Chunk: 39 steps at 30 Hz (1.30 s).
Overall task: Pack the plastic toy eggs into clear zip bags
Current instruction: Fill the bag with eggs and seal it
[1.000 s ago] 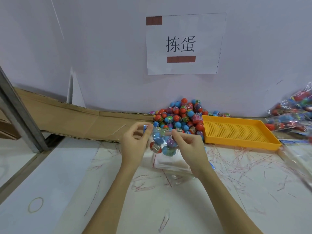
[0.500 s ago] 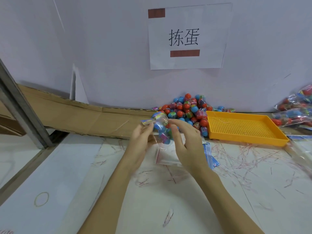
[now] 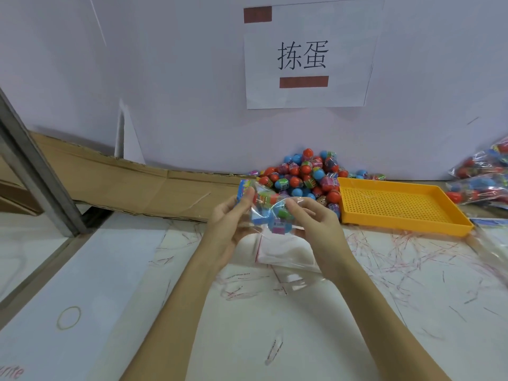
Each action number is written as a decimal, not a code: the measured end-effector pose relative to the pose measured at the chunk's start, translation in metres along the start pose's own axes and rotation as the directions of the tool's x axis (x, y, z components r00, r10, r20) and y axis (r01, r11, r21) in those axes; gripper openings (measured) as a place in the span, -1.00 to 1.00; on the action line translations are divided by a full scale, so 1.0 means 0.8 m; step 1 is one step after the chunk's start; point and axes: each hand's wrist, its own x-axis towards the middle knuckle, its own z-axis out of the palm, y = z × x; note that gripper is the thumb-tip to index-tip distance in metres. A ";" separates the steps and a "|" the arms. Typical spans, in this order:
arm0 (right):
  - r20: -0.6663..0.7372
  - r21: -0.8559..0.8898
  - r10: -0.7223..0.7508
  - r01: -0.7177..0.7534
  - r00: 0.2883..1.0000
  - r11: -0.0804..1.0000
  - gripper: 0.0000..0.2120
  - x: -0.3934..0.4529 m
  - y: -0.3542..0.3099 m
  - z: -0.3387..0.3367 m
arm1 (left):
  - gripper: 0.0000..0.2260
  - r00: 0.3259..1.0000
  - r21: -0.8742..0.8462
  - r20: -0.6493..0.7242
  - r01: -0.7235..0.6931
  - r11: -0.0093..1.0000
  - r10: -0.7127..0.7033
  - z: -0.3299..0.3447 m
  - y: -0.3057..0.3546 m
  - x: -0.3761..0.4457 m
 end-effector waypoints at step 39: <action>0.332 -0.154 0.022 0.031 0.943 0.988 -0.74 -0.004 -0.012 -0.020 | -0.50 0.987 0.329 0.025 -0.157 0.931 0.158 -0.010 0.000 -0.002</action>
